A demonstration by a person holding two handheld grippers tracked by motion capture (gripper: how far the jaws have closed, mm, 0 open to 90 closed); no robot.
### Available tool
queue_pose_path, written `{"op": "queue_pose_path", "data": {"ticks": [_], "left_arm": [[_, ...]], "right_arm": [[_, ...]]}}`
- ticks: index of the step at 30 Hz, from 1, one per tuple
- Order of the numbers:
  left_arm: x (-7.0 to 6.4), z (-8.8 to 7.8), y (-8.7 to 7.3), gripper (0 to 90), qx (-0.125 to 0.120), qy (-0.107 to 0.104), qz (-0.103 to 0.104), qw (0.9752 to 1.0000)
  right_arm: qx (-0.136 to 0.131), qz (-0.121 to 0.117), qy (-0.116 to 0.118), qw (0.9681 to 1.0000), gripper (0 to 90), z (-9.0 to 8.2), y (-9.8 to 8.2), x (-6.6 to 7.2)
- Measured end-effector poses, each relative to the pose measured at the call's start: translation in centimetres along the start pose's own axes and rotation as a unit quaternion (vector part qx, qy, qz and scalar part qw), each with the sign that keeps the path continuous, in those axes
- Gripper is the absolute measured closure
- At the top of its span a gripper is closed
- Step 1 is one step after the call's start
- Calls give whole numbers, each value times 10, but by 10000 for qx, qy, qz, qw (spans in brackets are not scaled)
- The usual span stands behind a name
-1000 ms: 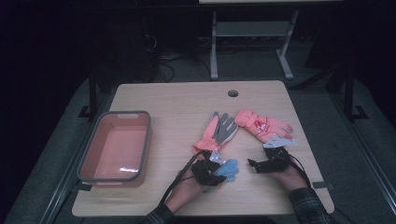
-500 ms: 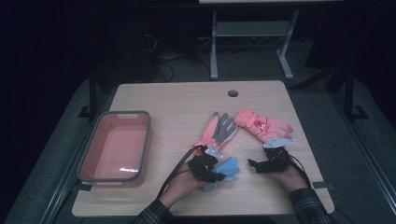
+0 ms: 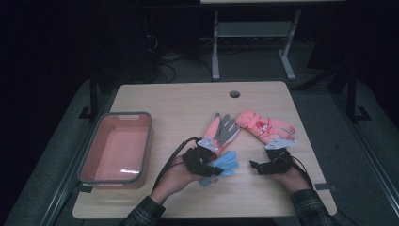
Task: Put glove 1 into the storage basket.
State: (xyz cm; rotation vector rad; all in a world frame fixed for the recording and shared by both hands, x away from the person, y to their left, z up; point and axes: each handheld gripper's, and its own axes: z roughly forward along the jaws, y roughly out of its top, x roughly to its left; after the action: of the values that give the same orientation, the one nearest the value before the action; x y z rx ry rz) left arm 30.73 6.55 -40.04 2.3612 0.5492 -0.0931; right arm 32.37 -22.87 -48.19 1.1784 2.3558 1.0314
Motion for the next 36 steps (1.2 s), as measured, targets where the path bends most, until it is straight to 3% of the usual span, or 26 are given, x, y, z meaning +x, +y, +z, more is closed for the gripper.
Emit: {"op": "queue_pose_path", "data": {"ticks": [19,30,36], "left_arm": [[26,-49,5,745,-167,363,-122,9991],[47,-77,0,746,-113,745,-185,9970],[59,-98,-4,746,-199,954,-330,9947]], "right_arm": [[-2,4,1,10000,128,0,0,0],[-8,-2,0,10000,128,0,0,0],[-4,3,1,10000,128,0,0,0]]}}
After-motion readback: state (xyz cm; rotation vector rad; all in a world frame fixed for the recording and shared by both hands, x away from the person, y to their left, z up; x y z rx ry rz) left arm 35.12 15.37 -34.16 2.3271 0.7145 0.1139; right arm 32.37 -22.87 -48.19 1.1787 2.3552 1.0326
